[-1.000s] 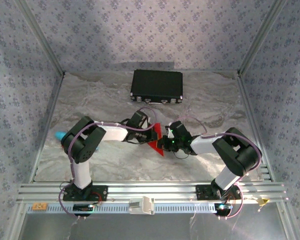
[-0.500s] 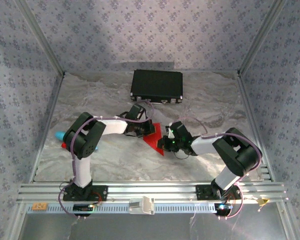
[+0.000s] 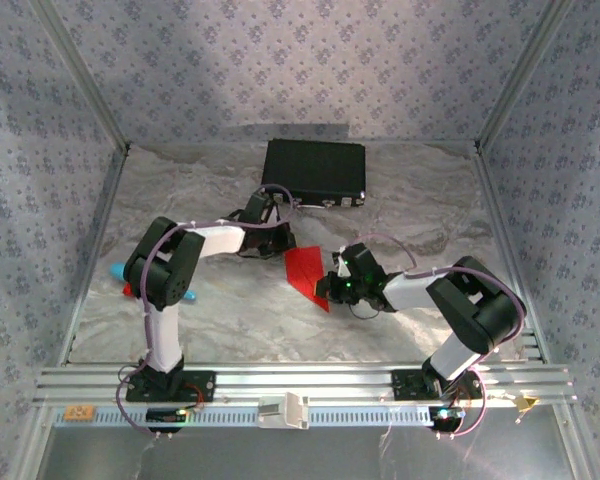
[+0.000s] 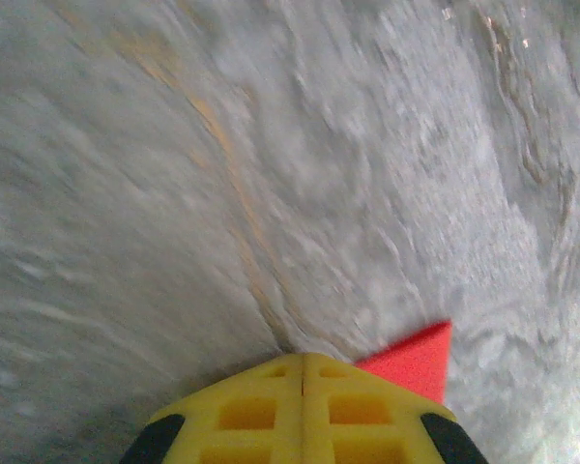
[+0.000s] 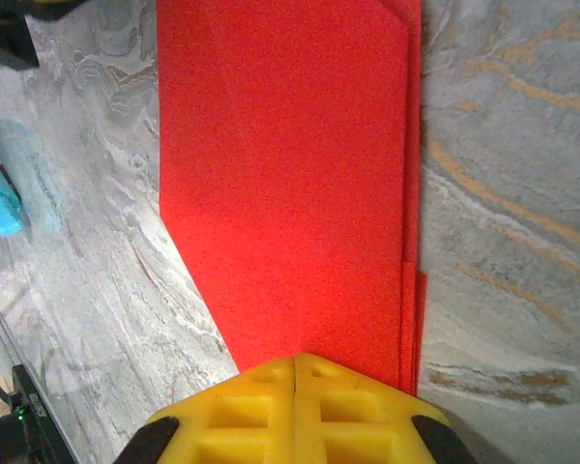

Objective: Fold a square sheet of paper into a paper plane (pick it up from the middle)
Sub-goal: Fourth fold the wing at the center of the table.

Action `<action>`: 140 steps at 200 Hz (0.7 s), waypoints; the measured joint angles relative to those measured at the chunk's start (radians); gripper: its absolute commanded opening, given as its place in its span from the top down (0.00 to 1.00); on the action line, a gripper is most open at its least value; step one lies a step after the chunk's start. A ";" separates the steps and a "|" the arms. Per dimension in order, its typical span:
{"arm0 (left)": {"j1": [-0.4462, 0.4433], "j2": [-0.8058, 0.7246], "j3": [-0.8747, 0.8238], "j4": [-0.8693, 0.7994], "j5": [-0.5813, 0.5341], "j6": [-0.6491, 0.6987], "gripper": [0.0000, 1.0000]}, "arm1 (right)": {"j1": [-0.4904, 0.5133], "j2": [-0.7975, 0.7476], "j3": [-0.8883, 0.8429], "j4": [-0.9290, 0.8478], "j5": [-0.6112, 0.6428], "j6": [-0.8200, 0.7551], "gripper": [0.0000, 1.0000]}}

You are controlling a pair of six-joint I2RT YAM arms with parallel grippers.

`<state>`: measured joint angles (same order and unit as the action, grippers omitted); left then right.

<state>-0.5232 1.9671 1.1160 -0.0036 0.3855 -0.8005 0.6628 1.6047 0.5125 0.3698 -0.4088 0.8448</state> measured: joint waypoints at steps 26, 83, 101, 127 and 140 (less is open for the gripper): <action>0.017 0.002 0.003 -0.002 -0.002 0.008 0.96 | -0.004 -0.002 -0.002 -0.003 -0.010 -0.006 1.00; 0.013 -0.080 -0.003 -0.026 -0.011 0.015 0.92 | -0.009 -0.001 -0.002 -0.006 -0.023 -0.015 1.00; -0.010 -0.139 -0.012 -0.017 -0.007 0.021 0.92 | -0.009 -0.001 -0.002 -0.006 -0.025 -0.015 1.00; -0.068 -0.158 -0.035 0.021 0.023 0.026 0.92 | -0.011 -0.001 -0.002 -0.007 -0.026 -0.015 1.00; -0.095 -0.145 -0.053 0.031 0.042 0.024 0.92 | -0.011 -0.002 -0.003 -0.006 -0.026 -0.015 1.00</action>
<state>-0.6186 1.8217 1.0626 0.0273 0.4271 -0.7761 0.6514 1.6032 0.5098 0.3634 -0.4343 0.8299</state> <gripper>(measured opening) 0.081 0.052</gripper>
